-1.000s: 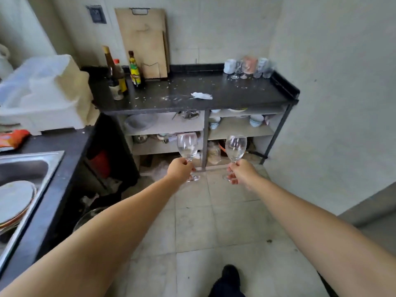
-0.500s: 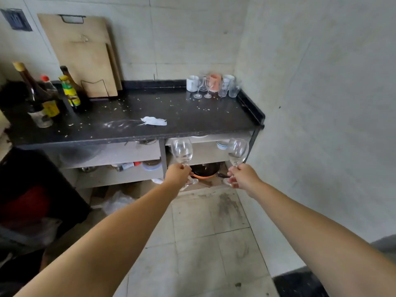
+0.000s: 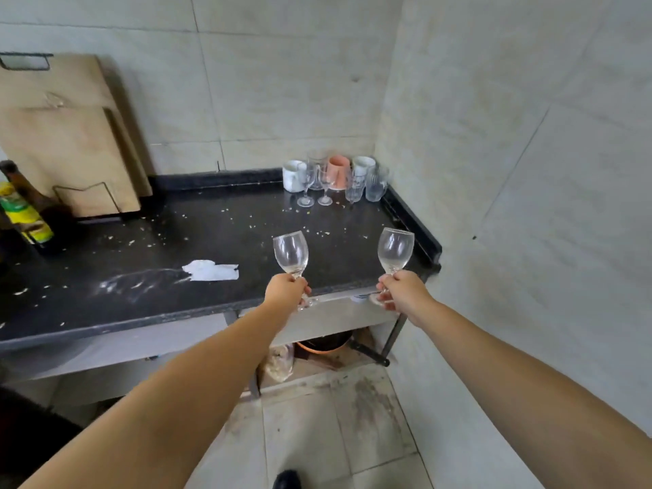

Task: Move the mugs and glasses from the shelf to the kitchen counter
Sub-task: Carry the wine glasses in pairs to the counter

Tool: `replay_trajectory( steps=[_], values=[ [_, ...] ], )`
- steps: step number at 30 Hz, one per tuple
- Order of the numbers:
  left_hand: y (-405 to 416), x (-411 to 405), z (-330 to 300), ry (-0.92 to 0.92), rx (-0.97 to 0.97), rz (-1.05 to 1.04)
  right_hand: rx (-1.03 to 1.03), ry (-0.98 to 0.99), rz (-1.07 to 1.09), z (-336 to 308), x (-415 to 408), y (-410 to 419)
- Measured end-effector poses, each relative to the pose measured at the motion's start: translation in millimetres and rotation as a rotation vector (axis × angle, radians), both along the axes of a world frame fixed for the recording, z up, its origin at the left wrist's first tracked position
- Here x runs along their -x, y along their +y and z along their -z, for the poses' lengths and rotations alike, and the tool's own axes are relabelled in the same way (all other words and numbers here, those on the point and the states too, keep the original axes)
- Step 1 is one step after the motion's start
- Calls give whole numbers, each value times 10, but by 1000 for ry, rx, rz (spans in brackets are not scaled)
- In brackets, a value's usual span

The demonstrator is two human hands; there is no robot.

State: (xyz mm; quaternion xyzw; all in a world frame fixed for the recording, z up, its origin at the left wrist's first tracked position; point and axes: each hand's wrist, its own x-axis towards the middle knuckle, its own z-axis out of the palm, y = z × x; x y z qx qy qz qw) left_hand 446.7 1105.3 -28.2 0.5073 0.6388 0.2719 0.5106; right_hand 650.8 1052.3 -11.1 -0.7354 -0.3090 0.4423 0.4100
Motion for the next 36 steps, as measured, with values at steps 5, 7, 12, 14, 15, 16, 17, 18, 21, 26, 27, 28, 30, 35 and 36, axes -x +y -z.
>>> replay_trajectory(
  steps=[5, 7, 12, 14, 15, 16, 17, 18, 21, 26, 27, 28, 30, 35, 36],
  values=[
    [939, -310, -97, -7, 6, 14, -8, 52, 59, -88, -341, 850],
    [1163, -465, -80, -32, 32, 27, 16, 59, 47, -60, -472, 1074],
    [1760, -981, 57, -51, 79, 46, 61, 64, 50, 117, -962, 1814],
    [2038, -1208, 136, -56, 91, 57, 75, 57, 37, 198, -1179, 2183],
    [2171, -1306, 172, -61, 97, 55, 82, 54, 27, 236, -1284, 2362],
    [2326, -1423, 215, -72, 110, 39, 101, 51, 6, 270, -1412, 2569],
    [2465, -1518, 242, -70, 117, 25, 115, 43, -5, 289, -1517, 2742],
    [2600, -1613, 264, -72, 120, 18, 124, 42, -13, 312, -1624, 2900],
    [2946, -1883, 412, -96, 131, -7, 135, 18, -23, 431, -1909, 3320],
    [3263, -2236, 632, -171, 171, 9, 130, -59, -35, 717, -2138, 3787],
    [3312, -2293, 675, -182, 172, 19, 135, -71, -45, 772, -2146, 3845],
    [3361, -2344, 717, -192, 173, 26, 141, -77, -51, 812, -2141, 3892],
    [3482, -2457, 840, -193, 176, 25, 141, -87, -49, 932, -2145, 3989],
    [3679, -2643, 1054, -155, 136, 7, 40, -97, -13, 1240, -2105, 4057],
    [3706, -2675, 1104, -143, 130, 6, 37, -98, -10, 1306, -2102, 4070]
  ],
)
